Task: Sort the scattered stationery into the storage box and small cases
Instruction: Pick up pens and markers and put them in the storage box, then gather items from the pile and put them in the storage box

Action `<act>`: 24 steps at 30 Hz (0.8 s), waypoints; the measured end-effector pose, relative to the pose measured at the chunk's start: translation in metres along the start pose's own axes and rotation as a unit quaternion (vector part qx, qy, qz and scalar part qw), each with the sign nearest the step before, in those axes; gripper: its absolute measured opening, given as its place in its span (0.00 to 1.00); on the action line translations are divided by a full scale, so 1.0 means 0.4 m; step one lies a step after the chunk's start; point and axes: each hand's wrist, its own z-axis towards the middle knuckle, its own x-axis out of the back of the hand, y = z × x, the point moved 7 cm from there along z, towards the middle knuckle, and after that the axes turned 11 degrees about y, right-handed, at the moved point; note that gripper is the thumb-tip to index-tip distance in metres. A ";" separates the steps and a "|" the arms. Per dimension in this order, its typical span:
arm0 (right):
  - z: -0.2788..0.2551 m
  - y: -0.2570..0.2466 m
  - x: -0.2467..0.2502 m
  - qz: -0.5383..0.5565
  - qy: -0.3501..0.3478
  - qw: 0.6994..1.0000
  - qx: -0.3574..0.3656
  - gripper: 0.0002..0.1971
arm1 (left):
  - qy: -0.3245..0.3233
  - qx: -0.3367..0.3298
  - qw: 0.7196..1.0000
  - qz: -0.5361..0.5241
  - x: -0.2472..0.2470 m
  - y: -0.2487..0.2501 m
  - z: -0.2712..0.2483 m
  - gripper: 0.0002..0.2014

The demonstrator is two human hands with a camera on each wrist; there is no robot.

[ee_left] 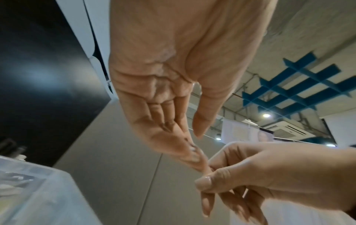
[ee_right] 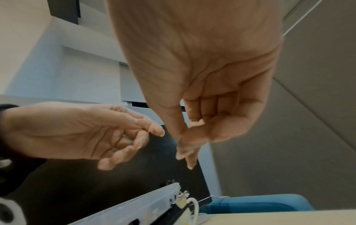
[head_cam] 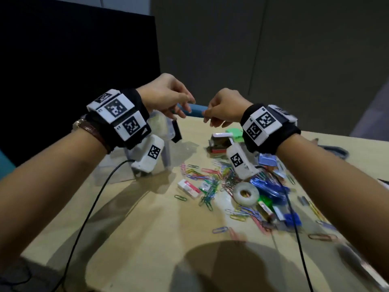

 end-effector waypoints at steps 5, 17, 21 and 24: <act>-0.046 0.102 0.091 -0.048 0.001 0.999 -0.018 0.13 | -0.134 -0.047 0.988 0.060 -0.154 0.062 -0.035 0.10; -0.129 0.321 0.290 -0.123 0.036 0.985 -0.114 0.11 | -0.193 -0.050 0.978 0.057 -0.339 0.139 0.010 0.13; -0.161 0.369 0.318 -0.131 0.034 0.981 -0.142 0.11 | -0.218 -0.065 0.972 0.059 -0.427 0.161 0.020 0.12; -0.181 0.406 0.328 -0.123 0.030 0.976 -0.177 0.11 | -0.243 -0.059 0.965 0.072 -0.504 0.150 0.029 0.13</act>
